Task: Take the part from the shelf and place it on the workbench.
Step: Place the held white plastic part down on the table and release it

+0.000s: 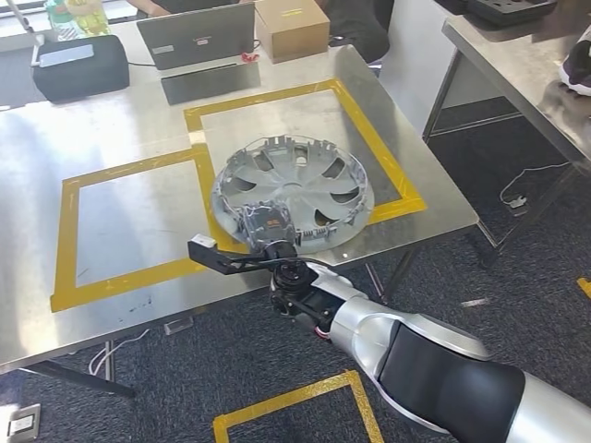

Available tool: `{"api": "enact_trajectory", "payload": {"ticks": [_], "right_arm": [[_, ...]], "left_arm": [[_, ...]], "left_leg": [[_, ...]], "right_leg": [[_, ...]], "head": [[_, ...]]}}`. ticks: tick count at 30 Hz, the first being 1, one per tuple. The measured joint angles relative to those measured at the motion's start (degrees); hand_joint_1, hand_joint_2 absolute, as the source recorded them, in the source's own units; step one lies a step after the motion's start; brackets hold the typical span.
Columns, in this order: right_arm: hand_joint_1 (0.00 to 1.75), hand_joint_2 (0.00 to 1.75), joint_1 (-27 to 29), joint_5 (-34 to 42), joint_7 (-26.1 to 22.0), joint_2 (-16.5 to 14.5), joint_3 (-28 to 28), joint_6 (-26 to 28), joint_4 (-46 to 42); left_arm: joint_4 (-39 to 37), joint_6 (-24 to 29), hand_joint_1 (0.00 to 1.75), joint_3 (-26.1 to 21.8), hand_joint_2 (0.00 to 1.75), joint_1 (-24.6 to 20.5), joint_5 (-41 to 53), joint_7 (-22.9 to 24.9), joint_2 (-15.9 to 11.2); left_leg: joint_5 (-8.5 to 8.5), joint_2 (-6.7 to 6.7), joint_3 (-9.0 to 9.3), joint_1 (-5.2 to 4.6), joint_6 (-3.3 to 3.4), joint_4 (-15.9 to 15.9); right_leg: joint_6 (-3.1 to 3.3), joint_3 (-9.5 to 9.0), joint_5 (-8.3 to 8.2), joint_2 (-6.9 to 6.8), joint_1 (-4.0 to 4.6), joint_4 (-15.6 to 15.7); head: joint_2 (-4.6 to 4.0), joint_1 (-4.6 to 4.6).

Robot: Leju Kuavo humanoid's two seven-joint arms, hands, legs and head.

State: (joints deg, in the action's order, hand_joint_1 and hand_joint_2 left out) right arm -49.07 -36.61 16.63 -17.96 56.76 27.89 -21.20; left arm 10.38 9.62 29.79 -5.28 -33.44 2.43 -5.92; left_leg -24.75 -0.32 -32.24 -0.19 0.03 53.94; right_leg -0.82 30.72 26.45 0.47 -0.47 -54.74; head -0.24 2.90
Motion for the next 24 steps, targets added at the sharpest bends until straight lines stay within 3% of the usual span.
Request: {"api": "enact_trajectory", "payload": {"ticks": [16,20,24], "right_arm": [[1.75,1.75,-1.23,0.72,0.26,0.56,-1.74,3.2,2.55],[0.0,0.0,-1.3,0.98,-0.42,0.58,-2.14,3.7,2.62],[0.0,0.0,-1.67,1.19,-1.97,0.58,-2.8,5.2,2.66]], "left_arm": [[0.0,-1.04,0.0,0.26,1.75,0.09,-1.15,-0.33,-0.14],[0.0,-1.52,0.0,0.26,1.75,0.1,-1.24,-0.4,-0.17],[0.0,-1.66,0.0,0.31,0.0,0.09,-1.26,-0.9,-0.26]], "left_leg": [[0.0,0.0,-0.01,0.0,0.0,0.0],[-0.01,0.0,-0.01,0.0,0.0,0.0],[-0.01,0.0,-0.01,0.0,-0.01,-0.02]], "right_leg": [[0.0,0.0,0.0,0.0,0.01,0.03],[-0.01,0.0,0.0,0.0,0.01,0.06],[-0.01,-0.01,0.0,0.03,0.02,0.11]], "head": [[0.0,0.01],[0.0,0.01],[0.0,0.01]]}}
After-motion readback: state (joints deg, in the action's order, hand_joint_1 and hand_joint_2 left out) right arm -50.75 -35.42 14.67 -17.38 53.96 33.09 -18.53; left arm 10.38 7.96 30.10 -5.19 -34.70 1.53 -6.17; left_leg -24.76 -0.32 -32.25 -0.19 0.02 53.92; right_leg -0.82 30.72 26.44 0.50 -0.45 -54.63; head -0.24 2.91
